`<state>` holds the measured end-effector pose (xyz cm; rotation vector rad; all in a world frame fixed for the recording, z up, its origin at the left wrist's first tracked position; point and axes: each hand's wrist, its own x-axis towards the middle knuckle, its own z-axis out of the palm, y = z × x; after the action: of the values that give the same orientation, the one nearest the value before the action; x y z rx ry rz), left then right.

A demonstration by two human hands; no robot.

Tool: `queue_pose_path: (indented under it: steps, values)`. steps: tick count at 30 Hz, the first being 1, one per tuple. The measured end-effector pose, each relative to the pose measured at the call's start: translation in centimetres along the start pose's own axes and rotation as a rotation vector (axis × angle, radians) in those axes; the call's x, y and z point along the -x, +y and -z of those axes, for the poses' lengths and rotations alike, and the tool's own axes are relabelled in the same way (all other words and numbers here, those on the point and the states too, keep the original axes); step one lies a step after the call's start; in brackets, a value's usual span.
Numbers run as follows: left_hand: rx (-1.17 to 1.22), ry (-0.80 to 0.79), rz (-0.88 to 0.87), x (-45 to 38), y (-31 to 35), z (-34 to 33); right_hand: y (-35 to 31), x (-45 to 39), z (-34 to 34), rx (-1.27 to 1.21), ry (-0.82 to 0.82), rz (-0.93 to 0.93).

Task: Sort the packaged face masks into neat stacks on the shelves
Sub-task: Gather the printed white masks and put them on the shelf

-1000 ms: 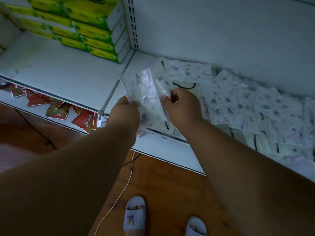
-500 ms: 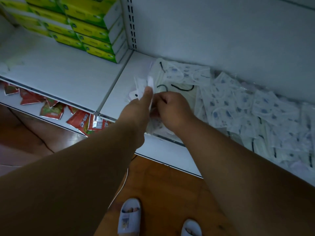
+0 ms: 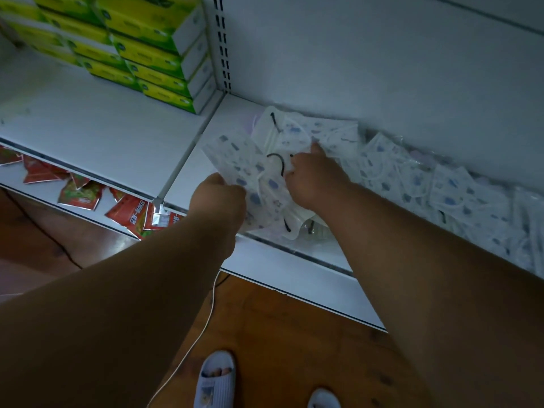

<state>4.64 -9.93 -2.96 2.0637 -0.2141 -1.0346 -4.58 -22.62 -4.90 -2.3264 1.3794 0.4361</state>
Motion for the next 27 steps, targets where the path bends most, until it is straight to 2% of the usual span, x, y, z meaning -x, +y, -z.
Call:
queue_pose_path:
  steps: [3,6,8,9,11,13,14,16,18,20,22,24,27]
  values:
    - [-0.005,0.002,0.004,-0.1,-0.2,0.2,-0.3,0.6,-0.2,0.012,0.082,0.014]
    - [-0.002,0.015,0.007,0.2,0.0,0.2,-0.6,2.3,-0.8,-0.100,0.314,0.090]
    - [0.073,-0.004,0.001,0.8,0.3,0.0,-1.0,4.0,-1.5,-0.285,0.446,0.159]
    - [0.124,-0.024,0.016,1.2,0.7,-0.1,-1.3,4.9,-1.9,-0.413,0.462,0.202]
    - [0.211,-0.073,0.045,2.0,1.1,-0.8,-1.7,6.6,-2.6,-0.611,0.393,0.245]
    - [0.206,-0.102,0.069,2.7,1.1,-1.7,-1.1,7.6,-2.9,-0.741,0.342,0.198]
    - [0.197,-0.104,0.055,2.9,0.9,-2.1,-0.6,7.9,-2.9,-0.765,0.365,0.166]
    - [0.180,-0.087,0.036,2.9,0.6,-2.7,0.9,8.4,-2.5,-0.684,0.510,0.106]
    - [0.126,-0.059,0.033,3.1,0.2,-3.3,2.9,8.1,-2.5,-0.458,0.607,0.025]
    - [0.092,-0.072,0.017,3.2,-0.1,-3.6,4.7,7.5,-2.9,-0.187,0.447,-0.124]
    - [0.076,-0.070,0.009,3.4,-0.4,-3.9,6.0,7.0,-3.2,-0.042,0.276,-0.221]
    - [0.054,-0.076,0.010,3.5,-0.7,-4.1,6.9,6.7,-3.2,-0.037,0.286,-0.220]
    - [0.008,-0.081,-0.014,3.6,-1.3,-4.6,7.6,6.9,-3.0,-0.159,0.426,-0.155]
